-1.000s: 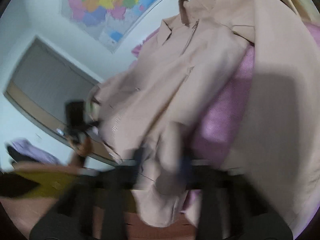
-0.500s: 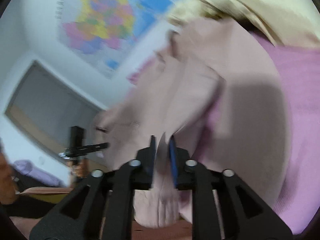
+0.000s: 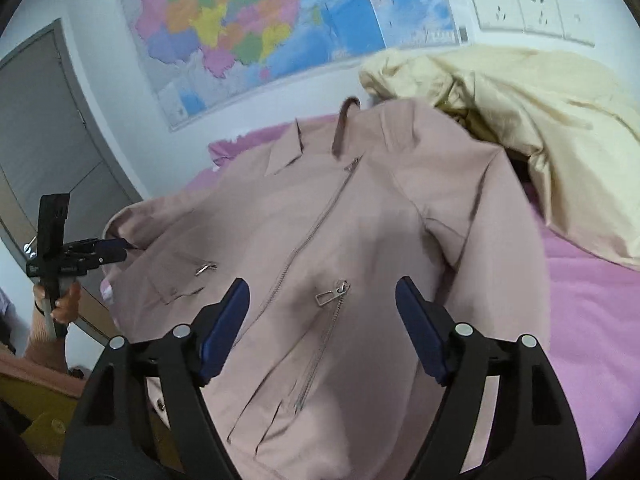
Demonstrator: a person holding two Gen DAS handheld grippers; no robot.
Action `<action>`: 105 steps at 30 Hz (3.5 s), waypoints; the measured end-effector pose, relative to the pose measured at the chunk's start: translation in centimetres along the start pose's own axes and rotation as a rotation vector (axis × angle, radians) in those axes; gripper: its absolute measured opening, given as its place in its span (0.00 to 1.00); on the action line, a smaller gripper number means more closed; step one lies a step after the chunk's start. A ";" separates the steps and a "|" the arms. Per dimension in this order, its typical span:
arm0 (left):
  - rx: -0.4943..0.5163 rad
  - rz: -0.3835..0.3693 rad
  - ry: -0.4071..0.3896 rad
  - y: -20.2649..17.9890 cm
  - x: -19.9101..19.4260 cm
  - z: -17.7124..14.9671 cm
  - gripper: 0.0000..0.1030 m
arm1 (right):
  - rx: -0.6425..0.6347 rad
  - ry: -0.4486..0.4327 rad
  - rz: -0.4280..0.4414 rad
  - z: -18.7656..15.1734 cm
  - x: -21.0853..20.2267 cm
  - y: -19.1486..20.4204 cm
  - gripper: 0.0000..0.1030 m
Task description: Fold large clothes
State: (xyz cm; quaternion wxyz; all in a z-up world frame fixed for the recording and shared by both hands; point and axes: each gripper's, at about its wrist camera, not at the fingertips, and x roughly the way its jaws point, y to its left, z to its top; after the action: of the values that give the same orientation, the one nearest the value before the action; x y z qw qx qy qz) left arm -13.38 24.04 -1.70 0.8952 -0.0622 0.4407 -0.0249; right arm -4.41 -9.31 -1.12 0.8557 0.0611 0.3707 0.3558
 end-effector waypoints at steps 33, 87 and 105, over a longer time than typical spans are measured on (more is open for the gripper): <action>0.388 -0.743 0.009 -20.3 6.9 4.8 0.81 | 0.111 -0.061 0.231 7.8 -7.6 -3.5 0.05; 0.114 -0.426 -0.091 -6.1 5.2 7.9 0.74 | -0.053 -0.043 0.474 10.2 -6.3 6.3 0.10; 0.134 -0.525 0.097 -6.1 7.1 2.8 0.75 | 0.127 0.011 0.081 9.3 2.6 -3.4 0.59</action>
State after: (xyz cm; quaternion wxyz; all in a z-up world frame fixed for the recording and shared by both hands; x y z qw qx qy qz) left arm -6.75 17.56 -4.79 0.8380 -0.1138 0.4493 -0.2878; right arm 5.04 -8.62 2.75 0.8329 0.1281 0.3945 0.3665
